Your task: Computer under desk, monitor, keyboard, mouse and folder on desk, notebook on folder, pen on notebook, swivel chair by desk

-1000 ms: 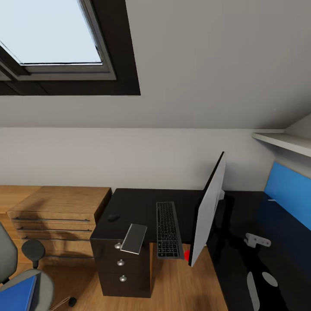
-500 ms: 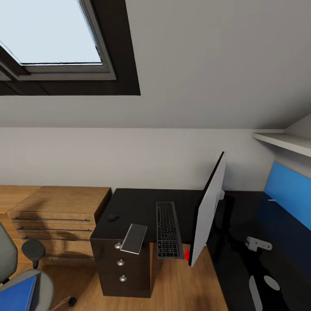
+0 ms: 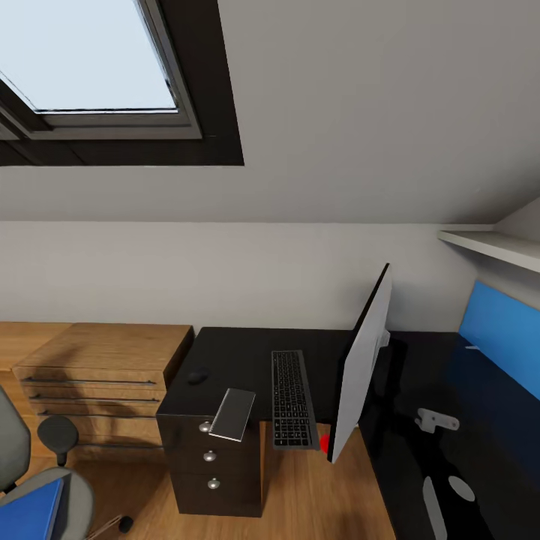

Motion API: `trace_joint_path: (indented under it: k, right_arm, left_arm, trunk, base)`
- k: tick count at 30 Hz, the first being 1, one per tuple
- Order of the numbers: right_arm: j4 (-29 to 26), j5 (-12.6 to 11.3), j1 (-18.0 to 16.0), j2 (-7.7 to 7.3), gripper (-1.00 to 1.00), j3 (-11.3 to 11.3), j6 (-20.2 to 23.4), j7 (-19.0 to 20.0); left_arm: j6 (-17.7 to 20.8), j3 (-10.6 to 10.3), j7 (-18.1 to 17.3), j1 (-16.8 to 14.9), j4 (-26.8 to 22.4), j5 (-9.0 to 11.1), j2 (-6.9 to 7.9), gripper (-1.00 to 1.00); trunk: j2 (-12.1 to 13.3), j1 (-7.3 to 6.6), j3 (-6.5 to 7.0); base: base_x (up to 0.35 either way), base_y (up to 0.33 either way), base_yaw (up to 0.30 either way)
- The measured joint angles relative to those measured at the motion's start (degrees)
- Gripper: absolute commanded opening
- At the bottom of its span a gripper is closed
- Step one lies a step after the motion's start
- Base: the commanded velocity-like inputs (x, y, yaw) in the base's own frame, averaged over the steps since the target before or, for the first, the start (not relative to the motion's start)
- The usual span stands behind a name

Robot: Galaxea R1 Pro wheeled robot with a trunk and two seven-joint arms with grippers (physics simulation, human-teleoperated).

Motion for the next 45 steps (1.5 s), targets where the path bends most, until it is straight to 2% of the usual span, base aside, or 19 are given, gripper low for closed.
trace_joint_path:
  k: [5, 12, 45]
  right_arm:
    - [-1.4, -0.4, -0.5, 1.55, 1.0, 0.0, 0.1, 0.0]
    - [-0.2, -0.4, -0.7, 1.48, 1.0, 0.0, 1.9, 0.1]
    - [0.2, -0.3, -0.6, 1.51, 1.0, -0.2, 1.7, -0.3]
  left_arm:
    - [-0.1, -0.1, 0.0, 0.0, 0.0, -0.1, -0.21, 1.0]
    - [-0.1, -0.2, 0.0, 0.0, 0.0, -0.2, -0.18, 1.0]
    - [-0.1, -0.1, 0.0, 0.0, 0.0, -0.1, 0.22, 1.0]
  trunk:
    - [0.0, 0.0, 0.0]
    - [0.0, 0.0, 0.0]
    - [0.0, 0.0, 0.0]
  base:
    - [0.0, 0.0, 0.0]
    - [0.0, 0.0, 0.0]
    - [0.0, 0.0, -0.002]
